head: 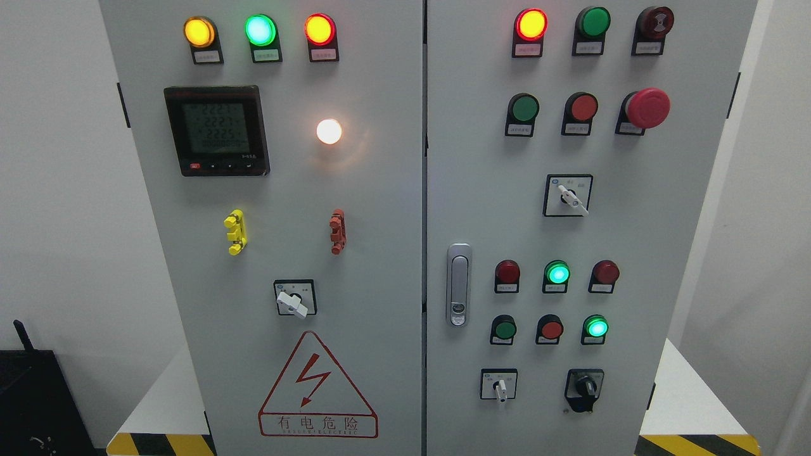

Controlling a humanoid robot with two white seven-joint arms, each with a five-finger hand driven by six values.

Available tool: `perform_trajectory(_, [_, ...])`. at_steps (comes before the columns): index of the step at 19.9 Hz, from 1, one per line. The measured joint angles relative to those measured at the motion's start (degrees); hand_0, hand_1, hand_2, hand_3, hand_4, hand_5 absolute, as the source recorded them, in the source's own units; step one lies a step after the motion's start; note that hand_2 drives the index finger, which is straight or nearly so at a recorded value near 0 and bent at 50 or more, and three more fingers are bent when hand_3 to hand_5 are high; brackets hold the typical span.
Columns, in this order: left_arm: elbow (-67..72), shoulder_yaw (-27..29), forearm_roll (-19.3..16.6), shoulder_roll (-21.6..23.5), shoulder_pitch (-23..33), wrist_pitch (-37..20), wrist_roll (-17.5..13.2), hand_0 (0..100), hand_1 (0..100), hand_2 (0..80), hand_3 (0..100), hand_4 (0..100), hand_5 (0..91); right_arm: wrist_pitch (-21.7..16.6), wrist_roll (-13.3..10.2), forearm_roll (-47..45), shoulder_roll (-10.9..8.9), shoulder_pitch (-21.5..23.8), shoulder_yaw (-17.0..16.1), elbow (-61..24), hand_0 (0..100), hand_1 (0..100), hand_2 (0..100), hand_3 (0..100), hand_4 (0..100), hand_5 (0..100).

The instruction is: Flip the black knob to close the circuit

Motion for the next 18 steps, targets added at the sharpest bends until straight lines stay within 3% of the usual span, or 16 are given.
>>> perform_trajectory(12, [0.0,0.0,0.0,0.0,0.0,0.0,0.0,12,56,0.0,0,0,0.0,-0.6,-0.1,0.0,0.13,0.0,0.1,-1.1,0,0,0,0,0,0])
perform_trajectory(15, [0.0,0.0,0.0,0.0,0.0,0.0,0.0,12,56,0.0,0,0,0.0,-2.6,1.8,0.0,0.43,1.7,0.5,-5.0,0,0,0,5,0,0])
perform_trajectory(18, [0.0,0.0,0.0,0.0,0.0,0.0,0.0,12,56,0.0,0,0,0.0,-4.1,5.3,-0.5,0.80,5.5,0.6,-11.7,0,2,1,11,1,0])
